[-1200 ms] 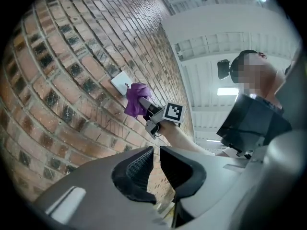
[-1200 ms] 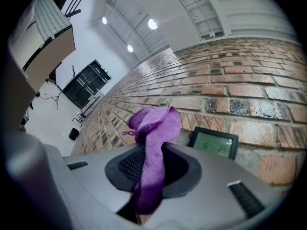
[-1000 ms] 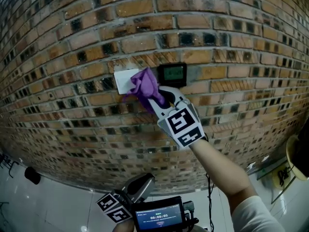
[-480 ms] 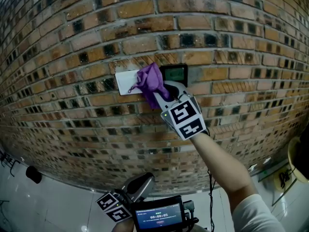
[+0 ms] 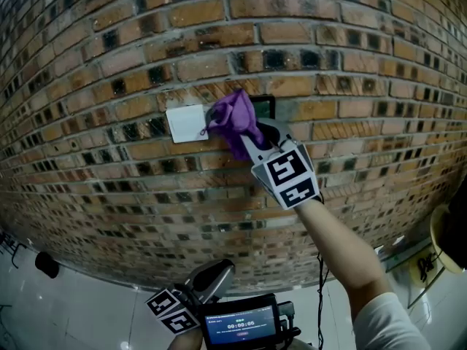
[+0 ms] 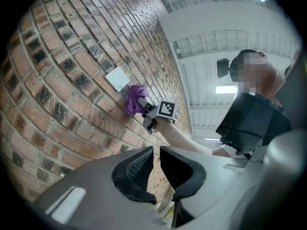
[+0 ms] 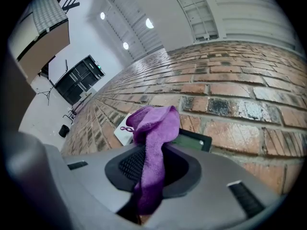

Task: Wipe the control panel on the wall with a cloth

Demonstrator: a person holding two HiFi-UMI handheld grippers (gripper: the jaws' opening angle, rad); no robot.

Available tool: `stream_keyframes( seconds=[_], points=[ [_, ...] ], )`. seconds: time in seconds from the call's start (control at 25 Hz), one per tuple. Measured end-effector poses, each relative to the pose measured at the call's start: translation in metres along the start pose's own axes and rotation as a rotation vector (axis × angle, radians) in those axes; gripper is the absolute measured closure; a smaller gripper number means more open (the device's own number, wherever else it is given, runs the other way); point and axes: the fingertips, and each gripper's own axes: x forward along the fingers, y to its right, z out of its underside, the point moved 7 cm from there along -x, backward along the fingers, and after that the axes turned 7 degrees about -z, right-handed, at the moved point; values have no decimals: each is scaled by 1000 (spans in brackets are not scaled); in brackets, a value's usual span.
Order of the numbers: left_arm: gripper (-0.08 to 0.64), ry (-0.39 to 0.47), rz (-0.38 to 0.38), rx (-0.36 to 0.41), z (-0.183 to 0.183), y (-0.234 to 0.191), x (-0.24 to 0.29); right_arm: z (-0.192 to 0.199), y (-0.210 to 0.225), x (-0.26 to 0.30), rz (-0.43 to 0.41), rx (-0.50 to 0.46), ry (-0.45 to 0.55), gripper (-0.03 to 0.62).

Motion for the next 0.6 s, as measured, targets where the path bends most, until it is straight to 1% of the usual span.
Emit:
stream_keyframes(
  seconds=[0.6],
  points=[
    [529, -12, 47, -10, 6, 9, 11, 16, 32, -38, 100, -26, -51, 506]
  ],
)
